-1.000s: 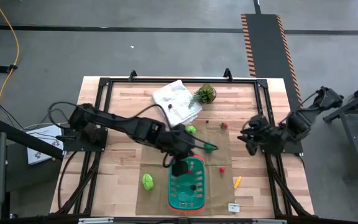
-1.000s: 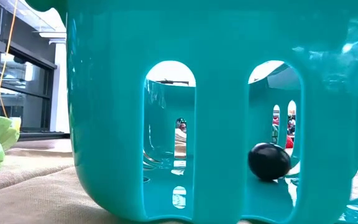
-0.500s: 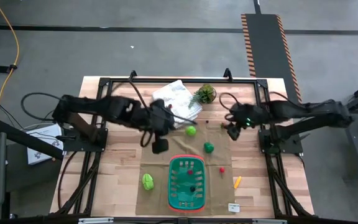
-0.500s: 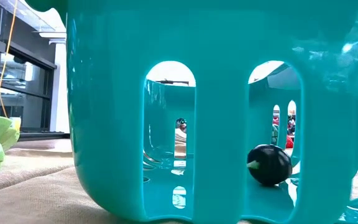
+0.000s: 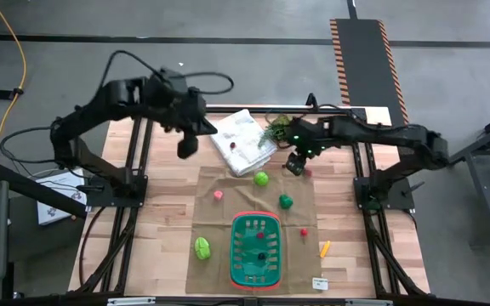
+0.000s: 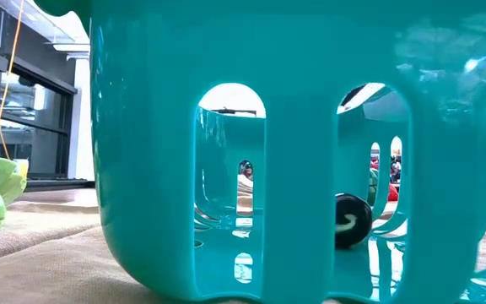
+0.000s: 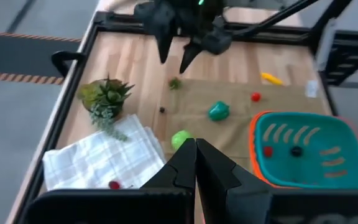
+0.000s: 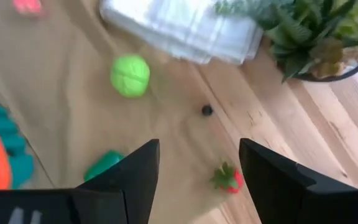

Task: Pick and placing Produce into tupperware
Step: Put the red strawberry into the blue bin

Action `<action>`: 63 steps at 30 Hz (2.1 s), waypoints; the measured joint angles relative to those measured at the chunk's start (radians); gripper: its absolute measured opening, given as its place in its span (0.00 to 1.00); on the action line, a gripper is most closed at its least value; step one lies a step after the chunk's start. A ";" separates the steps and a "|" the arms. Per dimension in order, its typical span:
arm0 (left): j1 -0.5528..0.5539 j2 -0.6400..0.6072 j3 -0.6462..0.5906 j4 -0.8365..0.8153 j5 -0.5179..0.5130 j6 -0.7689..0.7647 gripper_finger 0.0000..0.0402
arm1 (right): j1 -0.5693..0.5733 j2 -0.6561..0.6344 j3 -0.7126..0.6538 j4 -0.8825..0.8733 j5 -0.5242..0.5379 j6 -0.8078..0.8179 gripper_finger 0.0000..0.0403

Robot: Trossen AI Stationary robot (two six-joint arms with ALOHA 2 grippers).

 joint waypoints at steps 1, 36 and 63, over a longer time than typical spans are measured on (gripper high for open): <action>0.021 -0.005 0.000 -0.006 0.035 0.013 0.00 | 0.001 0.024 0.012 -0.019 -0.001 -0.012 0.53; 0.086 -0.052 -0.587 0.512 0.357 -0.379 0.00 | -0.093 0.135 -0.158 -0.066 -0.005 -0.252 0.53; -0.047 -0.053 -0.587 0.596 0.231 -0.503 0.00 | -0.062 0.190 -0.158 -0.011 0.001 -0.315 0.67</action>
